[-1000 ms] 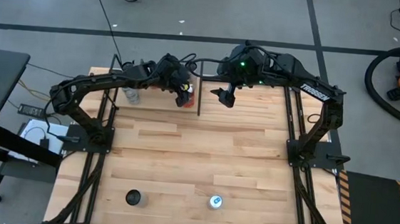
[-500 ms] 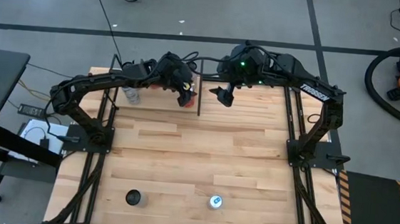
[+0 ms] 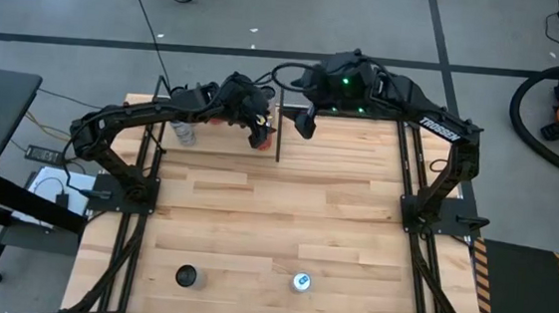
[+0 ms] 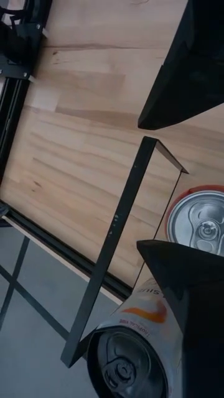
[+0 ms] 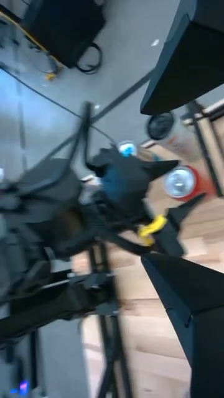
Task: Place canned beverage on shelf
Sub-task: Put the orange soda can aligned with the other orange soda can on the shelf
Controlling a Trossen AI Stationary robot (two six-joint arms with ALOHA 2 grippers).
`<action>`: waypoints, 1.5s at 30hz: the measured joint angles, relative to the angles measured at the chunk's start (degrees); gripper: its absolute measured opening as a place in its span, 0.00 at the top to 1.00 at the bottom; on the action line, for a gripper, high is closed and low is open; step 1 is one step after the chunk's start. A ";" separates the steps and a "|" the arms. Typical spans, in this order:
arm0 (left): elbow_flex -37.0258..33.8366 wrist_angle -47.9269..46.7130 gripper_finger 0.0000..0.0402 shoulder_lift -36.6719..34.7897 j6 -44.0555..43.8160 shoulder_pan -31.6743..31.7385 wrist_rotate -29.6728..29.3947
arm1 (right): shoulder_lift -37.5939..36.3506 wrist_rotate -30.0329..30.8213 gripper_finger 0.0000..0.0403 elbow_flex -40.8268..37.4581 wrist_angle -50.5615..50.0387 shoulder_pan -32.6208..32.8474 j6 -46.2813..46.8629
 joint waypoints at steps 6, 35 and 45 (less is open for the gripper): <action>0.00 -0.07 0.24 0.00 -0.24 0.18 0.00 | 0.00 0.00 0.03 0.00 8.15 0.00 0.00; 0.07 -0.92 0.21 -0.04 -1.55 -0.09 2.54 | 0.02 -0.02 0.03 0.00 21.27 0.02 0.02; 0.09 -5.17 0.21 -0.10 0.75 1.27 2.49 | 0.02 -0.02 0.03 0.00 21.27 0.00 0.02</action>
